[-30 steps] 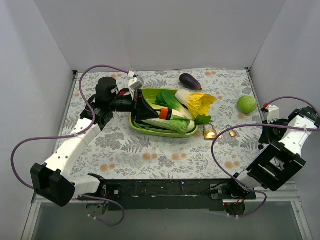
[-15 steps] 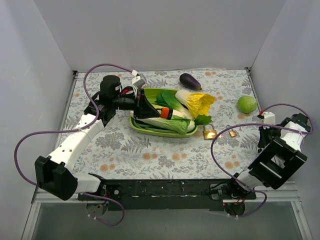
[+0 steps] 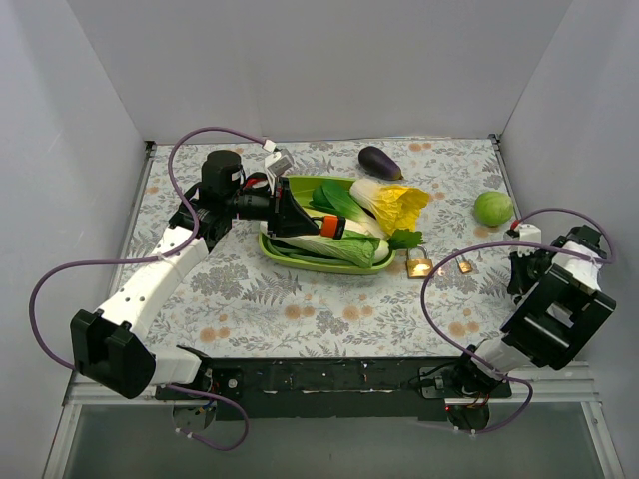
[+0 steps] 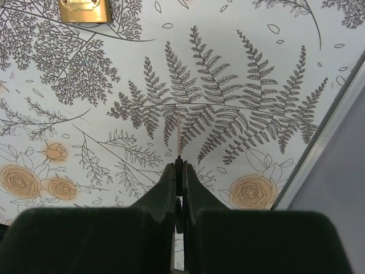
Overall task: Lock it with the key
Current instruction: Place the key at the corner of the board.
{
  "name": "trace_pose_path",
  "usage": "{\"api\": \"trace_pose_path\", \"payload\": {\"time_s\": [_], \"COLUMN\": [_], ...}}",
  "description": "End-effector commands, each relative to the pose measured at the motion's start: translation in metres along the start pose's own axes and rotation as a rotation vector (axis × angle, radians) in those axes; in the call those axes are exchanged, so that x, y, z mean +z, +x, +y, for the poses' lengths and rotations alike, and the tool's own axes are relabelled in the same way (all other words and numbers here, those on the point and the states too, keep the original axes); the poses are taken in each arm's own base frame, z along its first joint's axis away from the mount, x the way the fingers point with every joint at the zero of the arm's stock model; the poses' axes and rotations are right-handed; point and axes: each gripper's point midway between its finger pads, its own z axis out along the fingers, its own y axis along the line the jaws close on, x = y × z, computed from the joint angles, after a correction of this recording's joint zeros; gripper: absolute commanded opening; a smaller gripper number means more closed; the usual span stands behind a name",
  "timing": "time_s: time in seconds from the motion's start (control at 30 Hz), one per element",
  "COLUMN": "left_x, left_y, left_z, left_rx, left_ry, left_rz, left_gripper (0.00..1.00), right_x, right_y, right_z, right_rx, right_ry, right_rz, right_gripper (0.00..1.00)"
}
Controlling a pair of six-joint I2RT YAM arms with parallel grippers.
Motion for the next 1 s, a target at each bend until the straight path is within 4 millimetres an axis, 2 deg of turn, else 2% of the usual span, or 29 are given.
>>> {"api": "trace_pose_path", "payload": {"time_s": [0.0,0.17,0.53,0.67,0.7,0.77,0.8,0.87,0.9,0.97], "left_x": [-0.006,-0.006,-0.006,-0.006,-0.006,-0.005,-0.005,-0.005,-0.004,-0.001], "left_y": [-0.013,-0.013,-0.008,-0.007,-0.006,-0.006,-0.006,-0.005,-0.005,-0.001], "left_z": [-0.014,-0.015,-0.012,-0.009,-0.009,-0.01,-0.009,-0.009,-0.008,-0.007], "left_rx": [0.063,0.065,0.065,0.063,0.061,0.063,0.062,0.051,0.041,0.011], "left_ry": [0.011,0.008,0.002,-0.008,-0.008,-0.009,-0.009,-0.011,-0.012,-0.013], "left_rz": [-0.027,-0.027,-0.015,-0.01,-0.008,-0.007,-0.006,0.0,0.003,0.014], "left_gripper": [0.0,0.0,0.0,0.0,0.0,0.0,0.0,0.0,0.0,0.0], "right_x": [0.01,0.016,0.013,0.011,0.011,0.009,0.006,0.0,-0.006,-0.018], "right_y": [-0.004,-0.007,-0.006,-0.004,-0.003,-0.004,-0.005,-0.011,-0.02,-0.03], "right_z": [0.009,0.011,-0.005,-0.008,-0.008,-0.008,-0.006,-0.005,-0.005,0.004], "right_rx": [-0.012,-0.019,-0.026,-0.043,-0.044,-0.053,-0.055,-0.068,-0.085,-0.112], "right_ry": [-0.028,-0.028,0.038,0.057,0.06,0.061,0.054,0.058,0.054,0.047], "right_rz": [-0.001,0.005,0.031,0.046,0.05,0.047,0.043,0.025,-0.009,-0.034], "right_gripper": [0.01,0.01,0.03,0.14,0.22,0.31,0.39,0.48,0.54,0.58]}}
